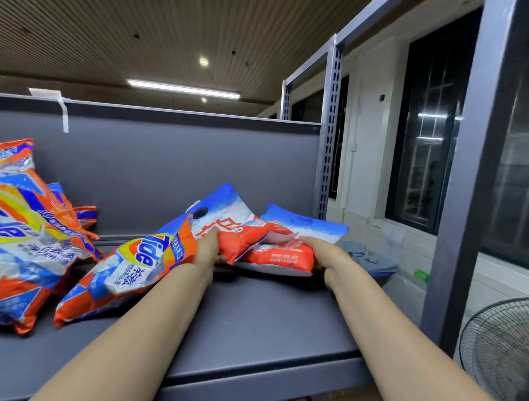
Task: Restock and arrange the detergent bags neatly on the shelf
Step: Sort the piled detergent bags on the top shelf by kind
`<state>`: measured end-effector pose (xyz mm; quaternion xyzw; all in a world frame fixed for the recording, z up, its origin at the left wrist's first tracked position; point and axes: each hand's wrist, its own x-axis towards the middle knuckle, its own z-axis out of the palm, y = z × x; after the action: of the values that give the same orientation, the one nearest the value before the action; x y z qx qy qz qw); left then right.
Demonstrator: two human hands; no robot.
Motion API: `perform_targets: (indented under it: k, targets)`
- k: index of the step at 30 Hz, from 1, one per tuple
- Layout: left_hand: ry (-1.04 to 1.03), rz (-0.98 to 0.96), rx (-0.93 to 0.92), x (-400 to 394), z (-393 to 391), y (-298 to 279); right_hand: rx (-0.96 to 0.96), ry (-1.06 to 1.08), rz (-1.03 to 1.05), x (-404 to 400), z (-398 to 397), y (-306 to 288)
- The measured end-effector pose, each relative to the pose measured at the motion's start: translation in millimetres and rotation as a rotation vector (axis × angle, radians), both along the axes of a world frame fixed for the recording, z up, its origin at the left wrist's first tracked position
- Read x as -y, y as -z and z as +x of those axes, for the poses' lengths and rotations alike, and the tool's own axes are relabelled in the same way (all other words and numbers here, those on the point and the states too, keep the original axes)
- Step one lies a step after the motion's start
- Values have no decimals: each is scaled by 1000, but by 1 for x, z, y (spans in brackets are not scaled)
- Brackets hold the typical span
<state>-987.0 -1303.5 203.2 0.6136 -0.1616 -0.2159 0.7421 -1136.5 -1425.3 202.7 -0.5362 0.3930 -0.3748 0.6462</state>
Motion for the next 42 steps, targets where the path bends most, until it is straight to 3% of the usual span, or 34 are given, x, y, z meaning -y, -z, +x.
perform_targets:
  k: [10,14,20,24,31,34,36,42]
  targets:
    - [-144,175,166,-9,-31,-8,-83,63,-105,-13,-10,-4]
    - [-236,112,362,-17,-50,-16,-37,123,-112,-23,-28,-11]
    - [-357,-96,790,-44,-83,-19,-78,288,-337,-40,-63,-22]
    - [-519,-124,1026,-78,-98,-15,-216,437,-531,-68,-82,-23]
    - [-797,13,1373,-160,-101,9,52,625,-713,-126,-114,-3]
    - [-798,134,1504,-187,-95,22,182,568,-772,-138,-119,-1]
    - [-729,141,1387,-198,-99,30,169,552,-783,-144,-119,3]
    - [-662,49,658,-211,-106,38,168,489,-689,-153,-132,22]
